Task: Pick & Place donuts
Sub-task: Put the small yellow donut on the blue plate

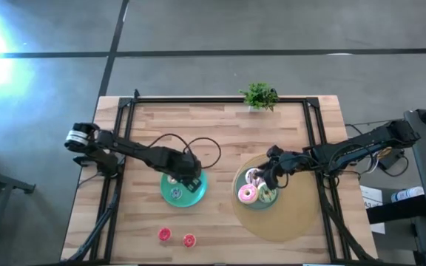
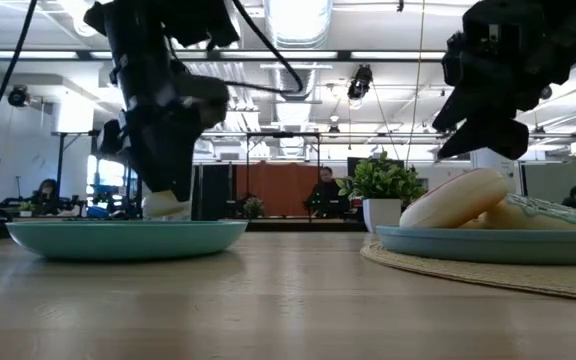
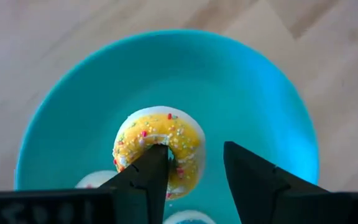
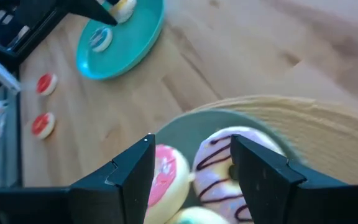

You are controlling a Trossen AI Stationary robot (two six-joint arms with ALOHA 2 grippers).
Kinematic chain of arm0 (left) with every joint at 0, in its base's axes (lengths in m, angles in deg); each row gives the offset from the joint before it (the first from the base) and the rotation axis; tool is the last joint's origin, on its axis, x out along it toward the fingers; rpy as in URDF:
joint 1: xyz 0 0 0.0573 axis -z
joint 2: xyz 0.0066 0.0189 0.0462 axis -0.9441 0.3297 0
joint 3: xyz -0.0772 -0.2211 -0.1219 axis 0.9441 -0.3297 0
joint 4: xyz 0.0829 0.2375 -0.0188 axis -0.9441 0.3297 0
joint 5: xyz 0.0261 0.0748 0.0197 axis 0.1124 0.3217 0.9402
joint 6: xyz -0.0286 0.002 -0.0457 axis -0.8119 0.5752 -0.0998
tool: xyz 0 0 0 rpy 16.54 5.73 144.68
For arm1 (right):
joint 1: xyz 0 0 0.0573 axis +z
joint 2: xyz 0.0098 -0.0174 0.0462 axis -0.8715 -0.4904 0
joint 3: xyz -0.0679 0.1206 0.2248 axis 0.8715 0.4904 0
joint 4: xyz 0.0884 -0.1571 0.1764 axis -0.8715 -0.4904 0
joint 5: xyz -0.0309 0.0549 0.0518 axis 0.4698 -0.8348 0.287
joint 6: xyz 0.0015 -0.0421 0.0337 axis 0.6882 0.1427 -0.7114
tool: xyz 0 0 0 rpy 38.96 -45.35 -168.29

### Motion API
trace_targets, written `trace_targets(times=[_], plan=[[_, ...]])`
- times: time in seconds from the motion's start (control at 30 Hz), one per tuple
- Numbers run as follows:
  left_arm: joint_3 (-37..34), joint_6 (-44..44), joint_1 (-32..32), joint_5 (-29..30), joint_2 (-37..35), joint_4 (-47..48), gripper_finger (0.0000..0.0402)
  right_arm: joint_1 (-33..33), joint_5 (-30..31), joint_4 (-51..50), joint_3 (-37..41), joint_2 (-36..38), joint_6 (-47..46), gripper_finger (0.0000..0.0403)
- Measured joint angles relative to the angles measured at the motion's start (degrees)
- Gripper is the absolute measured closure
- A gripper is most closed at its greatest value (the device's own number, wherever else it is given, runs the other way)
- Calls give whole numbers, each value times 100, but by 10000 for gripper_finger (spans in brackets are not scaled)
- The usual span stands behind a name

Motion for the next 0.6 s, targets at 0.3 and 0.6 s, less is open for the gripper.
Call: trace_targets(times=[0.3,0.6], plan=[[51,1764,952,645,-56,551,273,-15,-655,412,1,-22,-939,202],[47,1768,1242,721,-81,534,273,-274,-984,2558,1,-994,-1624,232]])
